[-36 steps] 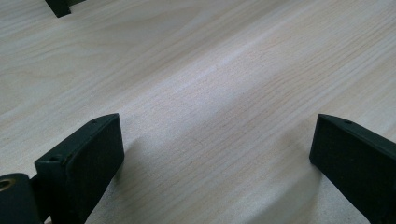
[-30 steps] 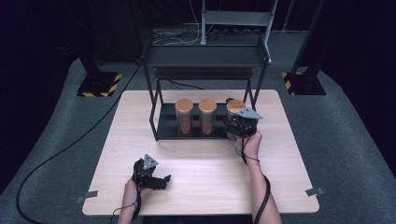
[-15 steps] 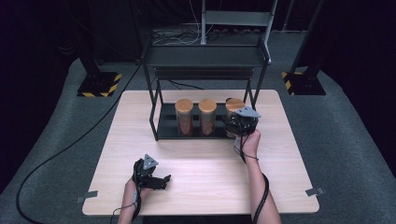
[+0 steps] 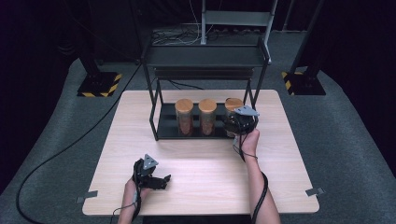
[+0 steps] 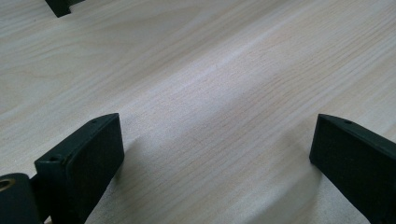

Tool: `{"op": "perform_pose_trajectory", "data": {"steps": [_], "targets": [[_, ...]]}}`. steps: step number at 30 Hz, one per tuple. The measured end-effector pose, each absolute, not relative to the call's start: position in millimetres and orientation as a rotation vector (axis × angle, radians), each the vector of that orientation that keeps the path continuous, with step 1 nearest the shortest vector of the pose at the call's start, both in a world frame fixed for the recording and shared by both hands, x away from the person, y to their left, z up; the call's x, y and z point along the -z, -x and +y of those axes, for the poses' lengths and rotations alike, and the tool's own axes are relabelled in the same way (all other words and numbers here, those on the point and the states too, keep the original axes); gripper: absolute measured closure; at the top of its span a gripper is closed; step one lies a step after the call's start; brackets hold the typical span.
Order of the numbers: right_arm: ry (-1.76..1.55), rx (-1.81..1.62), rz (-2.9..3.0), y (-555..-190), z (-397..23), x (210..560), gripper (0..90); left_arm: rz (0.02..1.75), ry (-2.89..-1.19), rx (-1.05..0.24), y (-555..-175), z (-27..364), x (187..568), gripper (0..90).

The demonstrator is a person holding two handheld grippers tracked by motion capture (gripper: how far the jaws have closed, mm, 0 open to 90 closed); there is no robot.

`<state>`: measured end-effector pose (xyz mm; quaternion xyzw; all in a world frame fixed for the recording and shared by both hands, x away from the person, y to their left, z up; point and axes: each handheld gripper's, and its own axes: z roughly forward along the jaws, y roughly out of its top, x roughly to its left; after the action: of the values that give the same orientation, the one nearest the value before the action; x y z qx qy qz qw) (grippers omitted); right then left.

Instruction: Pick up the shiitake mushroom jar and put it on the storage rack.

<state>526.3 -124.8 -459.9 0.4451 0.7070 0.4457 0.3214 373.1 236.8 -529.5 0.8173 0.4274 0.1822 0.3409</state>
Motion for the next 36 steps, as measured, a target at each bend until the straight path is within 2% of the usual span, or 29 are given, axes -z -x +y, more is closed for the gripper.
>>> {"op": "perform_pose_trajectory", "data": {"steps": [36], "targets": [[-1.192, -1.157, 1.867, -541, -115, 473, 24.6, 1.11, -2.127, -0.476, -373, 237, 529, 2.3]]}}
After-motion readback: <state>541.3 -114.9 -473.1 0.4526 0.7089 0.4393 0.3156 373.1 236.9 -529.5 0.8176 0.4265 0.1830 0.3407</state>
